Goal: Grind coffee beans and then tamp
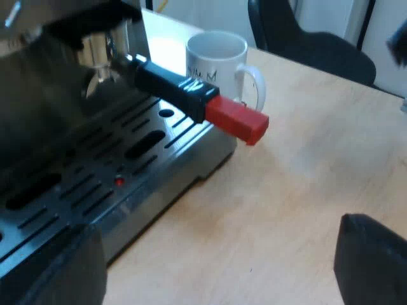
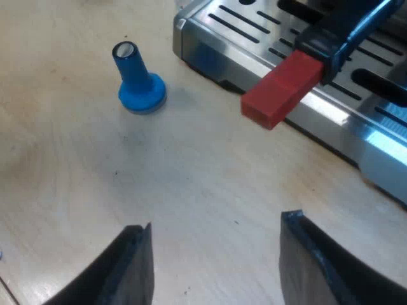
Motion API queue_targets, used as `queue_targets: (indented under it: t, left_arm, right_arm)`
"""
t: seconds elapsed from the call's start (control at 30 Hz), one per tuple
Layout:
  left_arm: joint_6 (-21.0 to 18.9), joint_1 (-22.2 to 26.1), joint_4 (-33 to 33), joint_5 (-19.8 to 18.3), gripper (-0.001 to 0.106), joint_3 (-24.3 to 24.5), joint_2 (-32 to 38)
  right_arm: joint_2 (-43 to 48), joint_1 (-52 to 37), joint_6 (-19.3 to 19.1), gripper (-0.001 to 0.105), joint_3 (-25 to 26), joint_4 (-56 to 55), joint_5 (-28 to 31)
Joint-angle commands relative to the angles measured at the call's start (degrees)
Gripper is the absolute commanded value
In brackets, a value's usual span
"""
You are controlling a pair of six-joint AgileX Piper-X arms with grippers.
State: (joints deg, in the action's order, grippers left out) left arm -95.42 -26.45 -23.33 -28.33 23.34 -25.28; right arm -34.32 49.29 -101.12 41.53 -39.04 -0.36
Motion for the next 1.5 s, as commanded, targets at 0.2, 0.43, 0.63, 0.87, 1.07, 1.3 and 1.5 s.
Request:
queue_targets:
  t: [0.2,0.43,0.63,0.87,1.07,1.3,1.5]
  left_arm:
    - [0.6,-2.0,1.1,-0.7,0.074,-0.2,-0.2]
    - [0.6,-2.0,1.1,-0.6,0.074,-0.2,-0.2]
    - [0.6,-2.0,1.1,-0.6,0.074,-0.2,-0.2]
    - [0.6,-2.0,1.1,-0.6,0.074,-0.2,-0.2]
    - [0.6,-2.0,1.1,-0.6,0.074,-0.2,-0.2]
    - [0.6,-2.0,1.0,-0.6,0.074,-0.2,-0.2]
    - [0.6,-2.0,1.0,-0.6,0.074,-0.2,-0.2]
  right_arm:
    - [0.1,3.6,3.8,0.047,-3.1,5.2,3.4]
    - [0.1,5.8,6.1,0.047,-7.0,10.5,4.4]
    - [0.1,7.6,7.4,0.047,-11.1,17.9,6.7]
    - [-0.6,10.3,8.8,0.047,-13.4,21.6,10.9]
    - [-4.9,13.9,9.0,0.042,-13.4,26.4,16.2]
    - [-11.8,20.1,10.1,0.011,-13.4,34.7,28.3]
    - [-15.4,22.7,10.1,0.000,-13.4,37.9,30.2]
